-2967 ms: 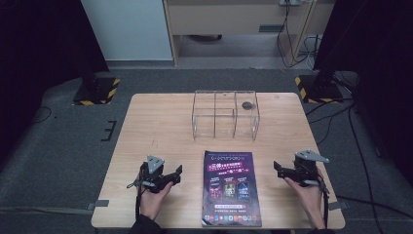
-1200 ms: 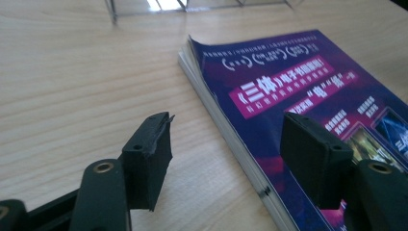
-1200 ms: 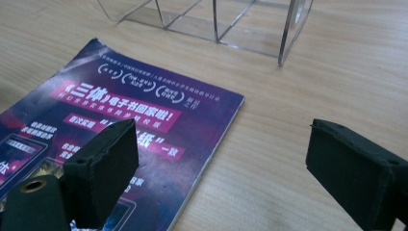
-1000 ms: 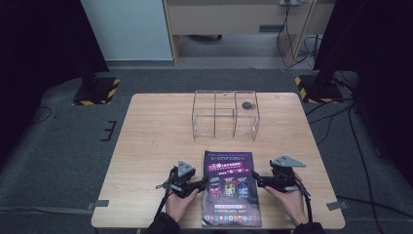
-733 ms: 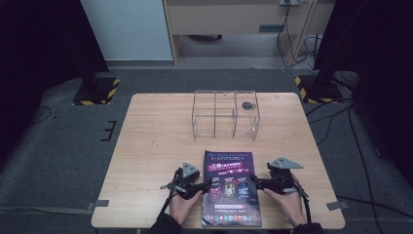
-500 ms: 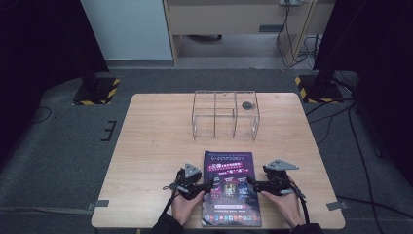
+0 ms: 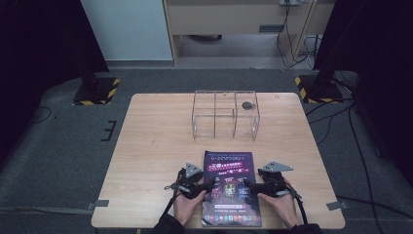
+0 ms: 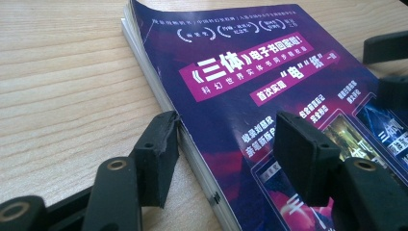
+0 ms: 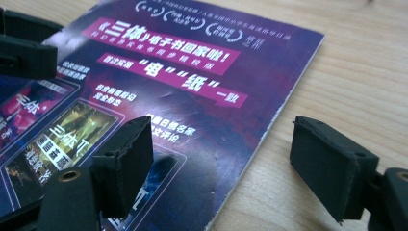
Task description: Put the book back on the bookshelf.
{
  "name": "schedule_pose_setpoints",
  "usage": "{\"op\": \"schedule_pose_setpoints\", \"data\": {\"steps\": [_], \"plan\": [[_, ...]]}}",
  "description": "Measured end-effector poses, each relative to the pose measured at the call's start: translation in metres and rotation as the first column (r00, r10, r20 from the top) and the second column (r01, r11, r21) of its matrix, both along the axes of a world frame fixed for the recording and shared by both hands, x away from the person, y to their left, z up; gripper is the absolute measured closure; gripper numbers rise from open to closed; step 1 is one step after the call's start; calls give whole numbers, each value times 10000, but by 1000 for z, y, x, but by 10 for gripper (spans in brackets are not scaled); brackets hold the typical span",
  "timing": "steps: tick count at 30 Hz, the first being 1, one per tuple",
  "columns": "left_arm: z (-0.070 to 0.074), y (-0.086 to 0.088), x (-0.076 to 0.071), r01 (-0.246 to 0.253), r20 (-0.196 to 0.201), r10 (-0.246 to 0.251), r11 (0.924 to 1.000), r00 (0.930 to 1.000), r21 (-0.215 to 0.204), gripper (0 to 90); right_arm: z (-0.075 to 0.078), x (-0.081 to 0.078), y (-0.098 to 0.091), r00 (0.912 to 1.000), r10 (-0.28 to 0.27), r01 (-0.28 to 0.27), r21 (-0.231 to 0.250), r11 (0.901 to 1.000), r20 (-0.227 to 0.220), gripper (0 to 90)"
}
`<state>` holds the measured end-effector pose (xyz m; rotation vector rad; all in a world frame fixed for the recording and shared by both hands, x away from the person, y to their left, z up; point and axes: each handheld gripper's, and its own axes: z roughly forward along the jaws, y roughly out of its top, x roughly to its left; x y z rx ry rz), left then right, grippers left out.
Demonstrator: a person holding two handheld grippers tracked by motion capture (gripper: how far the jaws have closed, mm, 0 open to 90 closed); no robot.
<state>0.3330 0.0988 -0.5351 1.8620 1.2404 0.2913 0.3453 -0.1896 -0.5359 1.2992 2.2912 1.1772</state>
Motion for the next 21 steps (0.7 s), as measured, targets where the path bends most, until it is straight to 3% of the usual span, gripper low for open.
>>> {"op": "schedule_pose_setpoints", "data": {"steps": [8, 15, 17, 18, 21], "plan": [[-1, -1, 1, -148, -39, 147, 9996, 9999, -246, 377, -1, -1, 4, 9999, 127, -126, 273, 9995, -39, 257], [-1, -2, 0, -297, -71, 295, 9992, 9995, -253, 380, -1, -2, 6, 9998, 203, -204, 181, 9996, 49, 257], [-1, -1, 0, -315, -138, 310, 9987, 9994, -389, 394, -1, -2, 6, 9998, 181, -182, 158, 9997, 54, 253], [-1, 1, 0, -395, -164, 385, 9969, 9991, -683, 401, -1, -2, 7, 9999, 158, -159, 131, 9998, 64, 253], [-1, 2, -1, -412, -90, 406, 9958, 9991, -821, 406, -1, -2, 7, 9998, 160, -161, 130, 9998, 67, 253]]}}
